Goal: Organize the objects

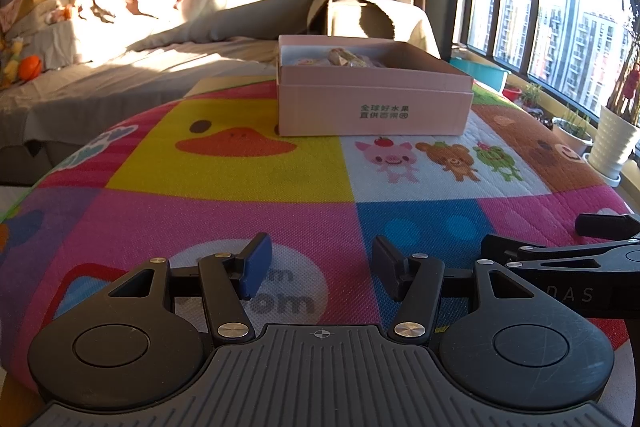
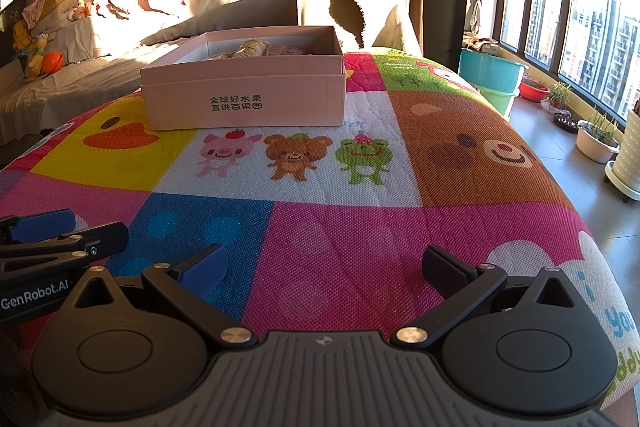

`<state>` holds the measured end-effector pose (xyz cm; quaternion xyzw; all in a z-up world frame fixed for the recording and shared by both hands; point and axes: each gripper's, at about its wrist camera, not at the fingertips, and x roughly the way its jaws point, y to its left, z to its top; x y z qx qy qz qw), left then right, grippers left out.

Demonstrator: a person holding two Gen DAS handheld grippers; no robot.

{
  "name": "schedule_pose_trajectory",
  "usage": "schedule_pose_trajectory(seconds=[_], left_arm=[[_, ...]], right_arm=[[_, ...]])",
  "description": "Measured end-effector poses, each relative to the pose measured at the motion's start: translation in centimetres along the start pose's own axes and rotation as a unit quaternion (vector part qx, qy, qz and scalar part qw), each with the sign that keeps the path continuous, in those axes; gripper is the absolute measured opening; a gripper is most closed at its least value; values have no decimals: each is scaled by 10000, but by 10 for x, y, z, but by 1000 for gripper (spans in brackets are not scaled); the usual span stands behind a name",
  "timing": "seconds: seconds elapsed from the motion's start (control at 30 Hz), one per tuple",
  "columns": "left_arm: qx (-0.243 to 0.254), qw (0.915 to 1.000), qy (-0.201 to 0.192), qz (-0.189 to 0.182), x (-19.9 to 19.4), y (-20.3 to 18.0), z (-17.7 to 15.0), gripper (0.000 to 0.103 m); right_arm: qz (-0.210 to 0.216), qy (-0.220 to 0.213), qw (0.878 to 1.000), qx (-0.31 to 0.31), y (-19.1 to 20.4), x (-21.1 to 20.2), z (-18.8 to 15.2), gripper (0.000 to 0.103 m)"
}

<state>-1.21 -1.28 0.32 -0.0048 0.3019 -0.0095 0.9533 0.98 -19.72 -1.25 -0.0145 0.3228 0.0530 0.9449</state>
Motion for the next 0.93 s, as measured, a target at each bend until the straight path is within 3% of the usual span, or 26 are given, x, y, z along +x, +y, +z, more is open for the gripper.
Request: schedule_pose_trajectory(seconds=[0.93], left_arm=[[-100, 9999, -16, -51, -1, 5, -1, 60]], right_arm=[[1, 0, 10000, 1, 0, 0, 0, 103]])
